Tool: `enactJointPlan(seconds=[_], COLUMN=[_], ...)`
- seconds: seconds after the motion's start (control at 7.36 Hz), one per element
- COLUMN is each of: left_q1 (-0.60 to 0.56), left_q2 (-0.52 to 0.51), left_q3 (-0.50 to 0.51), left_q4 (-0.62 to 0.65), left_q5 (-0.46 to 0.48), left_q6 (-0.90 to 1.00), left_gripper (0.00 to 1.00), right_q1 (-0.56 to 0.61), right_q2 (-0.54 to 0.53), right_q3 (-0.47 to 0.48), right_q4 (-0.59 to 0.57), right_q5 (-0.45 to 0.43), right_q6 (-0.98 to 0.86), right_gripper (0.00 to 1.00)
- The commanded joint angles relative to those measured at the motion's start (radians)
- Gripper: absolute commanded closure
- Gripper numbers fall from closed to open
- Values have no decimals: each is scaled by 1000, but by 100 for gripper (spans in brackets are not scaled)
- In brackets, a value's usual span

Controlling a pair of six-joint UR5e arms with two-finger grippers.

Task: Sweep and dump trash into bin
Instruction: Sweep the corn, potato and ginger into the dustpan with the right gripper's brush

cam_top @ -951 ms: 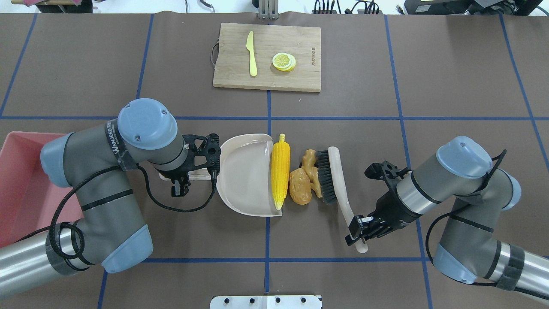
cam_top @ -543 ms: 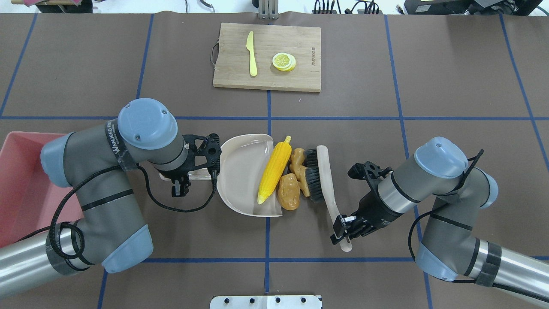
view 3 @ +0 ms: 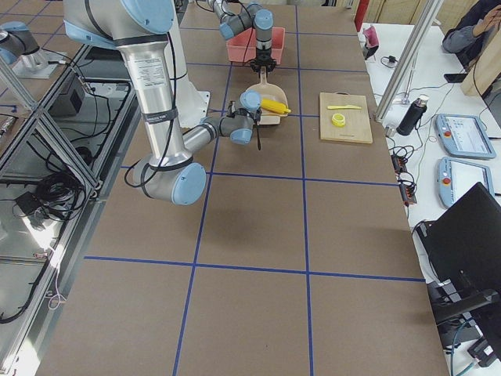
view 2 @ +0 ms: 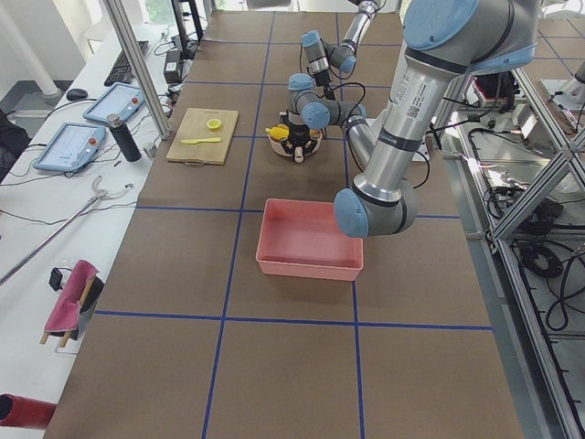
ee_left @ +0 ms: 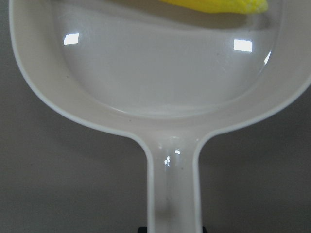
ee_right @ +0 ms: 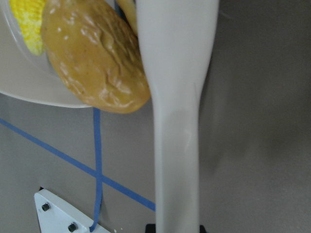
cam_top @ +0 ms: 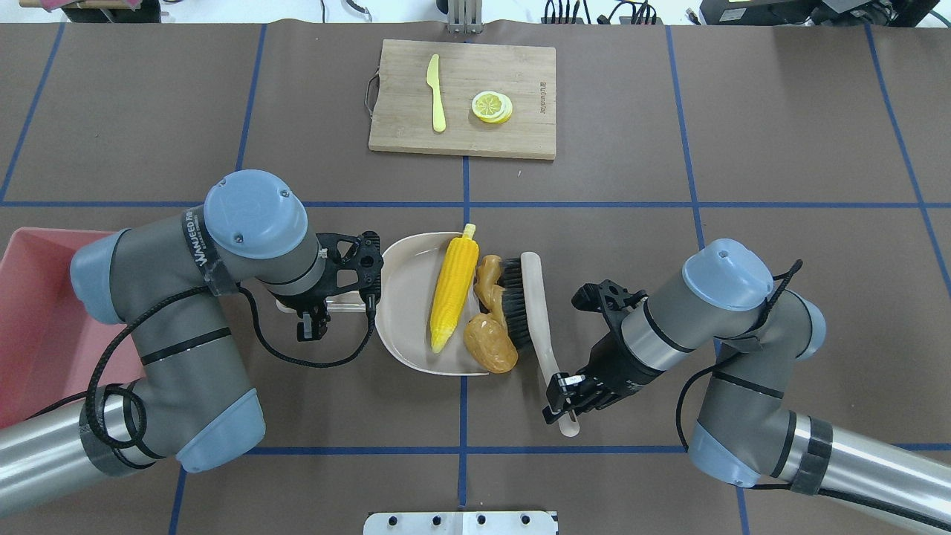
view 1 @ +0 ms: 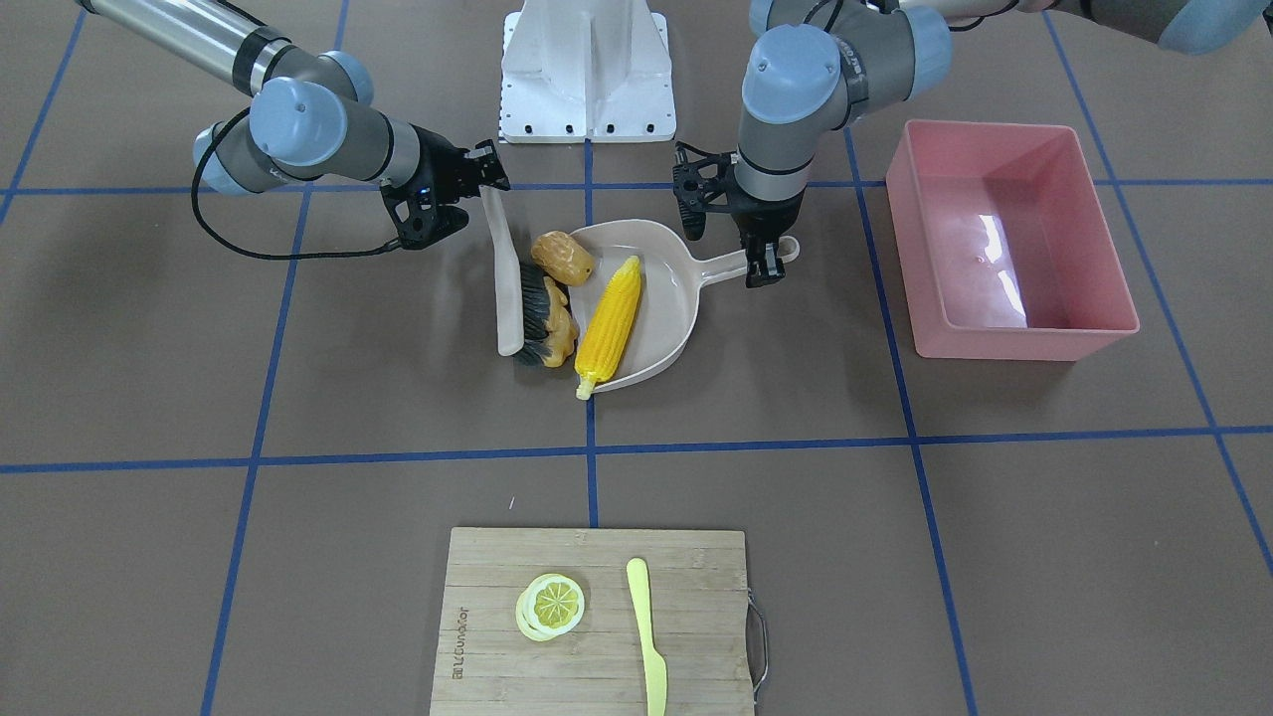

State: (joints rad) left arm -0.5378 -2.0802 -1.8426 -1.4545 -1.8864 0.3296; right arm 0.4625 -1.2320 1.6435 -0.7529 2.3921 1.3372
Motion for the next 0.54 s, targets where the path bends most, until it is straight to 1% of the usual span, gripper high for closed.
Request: enactJointPlan(seconds=[0.0, 0.27, 0.41], left_q1=[-1, -1, -1], left_q2=[2, 2, 2], left_q3=[0, 0, 3], left_q4=[-1, -1, -3], left_q5=[0, 0, 0], left_q6=[2, 3, 3], left_gripper=[100, 100, 100], right_q1=[-27, -35, -35], right_q2=[49, 110, 129], right_q3=[-25, -24, -24], right_q4=[-2, -90, -106], right_q5=[-33, -45, -47], right_q6=[25, 25, 25], right_gripper=[100, 100, 100])
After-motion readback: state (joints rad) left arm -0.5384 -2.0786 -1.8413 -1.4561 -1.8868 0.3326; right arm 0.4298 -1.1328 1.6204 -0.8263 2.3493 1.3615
